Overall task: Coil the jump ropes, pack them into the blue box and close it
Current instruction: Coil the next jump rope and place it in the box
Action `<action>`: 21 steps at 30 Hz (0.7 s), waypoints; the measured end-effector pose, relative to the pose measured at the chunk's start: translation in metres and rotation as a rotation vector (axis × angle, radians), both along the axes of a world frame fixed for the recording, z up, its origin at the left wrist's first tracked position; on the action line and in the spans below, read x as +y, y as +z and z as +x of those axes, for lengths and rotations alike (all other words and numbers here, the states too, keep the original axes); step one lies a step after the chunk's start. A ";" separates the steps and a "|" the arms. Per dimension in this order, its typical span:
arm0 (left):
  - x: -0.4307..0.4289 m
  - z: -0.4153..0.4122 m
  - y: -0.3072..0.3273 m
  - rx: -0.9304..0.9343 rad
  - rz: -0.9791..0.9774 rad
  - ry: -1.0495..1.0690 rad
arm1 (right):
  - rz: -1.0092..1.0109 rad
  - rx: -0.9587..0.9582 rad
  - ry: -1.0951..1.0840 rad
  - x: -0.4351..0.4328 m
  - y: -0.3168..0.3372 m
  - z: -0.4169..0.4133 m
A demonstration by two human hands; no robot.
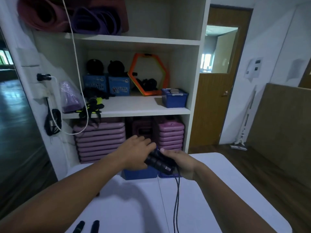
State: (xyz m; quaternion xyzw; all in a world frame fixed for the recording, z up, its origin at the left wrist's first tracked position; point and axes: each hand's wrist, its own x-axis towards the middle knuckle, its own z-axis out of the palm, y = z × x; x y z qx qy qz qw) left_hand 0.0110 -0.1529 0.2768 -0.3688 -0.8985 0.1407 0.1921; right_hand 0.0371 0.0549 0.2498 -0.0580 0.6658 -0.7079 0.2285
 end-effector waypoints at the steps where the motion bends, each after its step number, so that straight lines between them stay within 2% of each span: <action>1: -0.004 0.001 0.003 -0.011 0.060 0.034 | -0.033 -0.017 -0.020 0.000 0.002 0.000; 4: -0.020 -0.001 0.008 -0.152 0.358 0.165 | -0.059 -0.032 -0.026 0.000 0.001 0.000; 8: -0.046 -0.014 0.007 -0.441 1.015 0.351 | -0.164 0.061 -0.180 0.000 -0.007 -0.002; 11: -0.048 -0.014 0.008 -0.717 1.448 0.364 | -0.174 0.156 -0.213 -0.011 -0.008 -0.003; 14: -0.032 -0.009 0.010 -1.025 1.803 0.262 | -0.068 0.264 -0.191 -0.026 -0.003 -0.003; 16: -0.024 -0.011 0.014 -1.143 1.982 0.219 | -0.017 0.314 -0.172 -0.037 -0.004 -0.003; 21: -0.011 -0.019 0.026 -1.356 2.184 0.201 | 0.079 0.328 -0.166 -0.046 -0.018 0.001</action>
